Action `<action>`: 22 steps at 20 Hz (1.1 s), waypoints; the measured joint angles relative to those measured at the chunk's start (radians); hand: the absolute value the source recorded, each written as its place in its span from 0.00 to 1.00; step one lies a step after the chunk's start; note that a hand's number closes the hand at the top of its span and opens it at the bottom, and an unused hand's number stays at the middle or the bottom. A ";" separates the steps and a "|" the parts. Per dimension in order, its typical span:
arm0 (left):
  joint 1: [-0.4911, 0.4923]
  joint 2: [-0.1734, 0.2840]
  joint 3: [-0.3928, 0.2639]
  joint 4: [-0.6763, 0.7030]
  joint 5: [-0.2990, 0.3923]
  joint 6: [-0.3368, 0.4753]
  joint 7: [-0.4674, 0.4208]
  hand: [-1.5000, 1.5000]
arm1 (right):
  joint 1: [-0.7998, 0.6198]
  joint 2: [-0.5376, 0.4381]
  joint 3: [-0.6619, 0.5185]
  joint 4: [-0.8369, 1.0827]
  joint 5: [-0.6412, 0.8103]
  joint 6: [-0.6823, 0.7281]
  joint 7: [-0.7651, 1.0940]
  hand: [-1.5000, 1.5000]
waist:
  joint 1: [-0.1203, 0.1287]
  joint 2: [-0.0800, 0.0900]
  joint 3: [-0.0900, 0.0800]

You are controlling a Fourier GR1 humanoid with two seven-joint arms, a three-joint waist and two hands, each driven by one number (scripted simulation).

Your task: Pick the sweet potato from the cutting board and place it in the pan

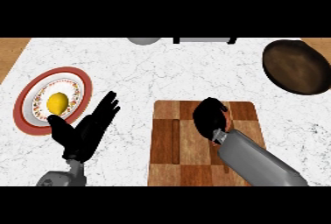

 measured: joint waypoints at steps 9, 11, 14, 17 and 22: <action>0.035 0.000 0.024 -0.014 0.000 0.002 -0.004 0.50 | 0.149 -0.043 -0.206 -0.075 -0.111 -0.242 -0.073 1.00 | -0.042 -0.010 0.001; 0.039 -0.001 0.031 -0.013 0.001 0.008 -0.007 0.50 | 0.212 -0.056 -0.290 -0.127 -0.185 -0.311 -0.088 1.00 | -0.059 -0.011 0.002; 0.050 0.004 0.042 -0.011 0.005 0.003 -0.020 0.50 | 0.306 -0.093 -0.397 -0.221 -0.260 -0.432 -0.112 1.00 | -0.069 -0.011 0.003; 0.044 0.008 0.048 -0.013 0.011 0.001 -0.009 0.50 | 0.369 -0.114 -0.494 -0.329 -0.332 -0.534 -0.142 1.00 | -0.068 -0.010 0.003; 0.057 0.004 0.037 -0.018 0.000 -0.003 -0.018 0.50 | 0.477 -0.121 -0.657 -0.502 -0.518 -0.612 -0.193 1.00 | -0.057 -0.008 0.002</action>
